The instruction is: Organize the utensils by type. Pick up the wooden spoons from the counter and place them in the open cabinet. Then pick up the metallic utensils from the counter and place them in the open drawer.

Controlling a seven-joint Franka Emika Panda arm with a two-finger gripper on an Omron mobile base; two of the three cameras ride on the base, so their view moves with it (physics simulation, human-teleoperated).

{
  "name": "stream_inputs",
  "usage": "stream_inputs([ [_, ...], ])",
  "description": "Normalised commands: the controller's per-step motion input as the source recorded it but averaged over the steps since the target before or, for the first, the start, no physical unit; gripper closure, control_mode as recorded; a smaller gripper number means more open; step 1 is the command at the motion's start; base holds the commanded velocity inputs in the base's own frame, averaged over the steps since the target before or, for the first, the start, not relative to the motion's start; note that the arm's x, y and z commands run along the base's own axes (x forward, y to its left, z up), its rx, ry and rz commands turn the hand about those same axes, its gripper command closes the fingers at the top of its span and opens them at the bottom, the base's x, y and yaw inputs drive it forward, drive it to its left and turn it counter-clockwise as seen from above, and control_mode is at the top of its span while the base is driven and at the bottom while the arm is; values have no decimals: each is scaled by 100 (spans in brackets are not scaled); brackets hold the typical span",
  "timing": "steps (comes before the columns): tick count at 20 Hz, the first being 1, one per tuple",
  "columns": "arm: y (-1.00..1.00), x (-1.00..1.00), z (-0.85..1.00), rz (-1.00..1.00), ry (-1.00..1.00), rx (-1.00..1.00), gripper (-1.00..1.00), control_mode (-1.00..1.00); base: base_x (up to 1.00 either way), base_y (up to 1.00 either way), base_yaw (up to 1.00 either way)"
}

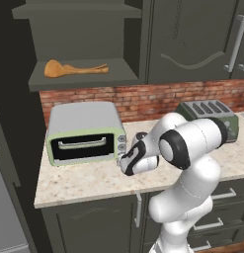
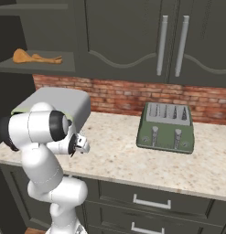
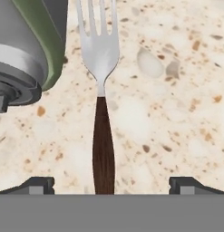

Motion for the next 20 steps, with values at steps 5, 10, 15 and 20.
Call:
stream_inputs([
  [5,2,3,-24,0,0,0,100,-100,0,0,0],
  [10,10,0,-33,0,2,0,100,-100,0,0,0],
  [15,7,0,-39,0,0,0,100,-100,0,0,0],
  [20,4,0,-30,0,0,-1,100,-100,0,0,0],
])
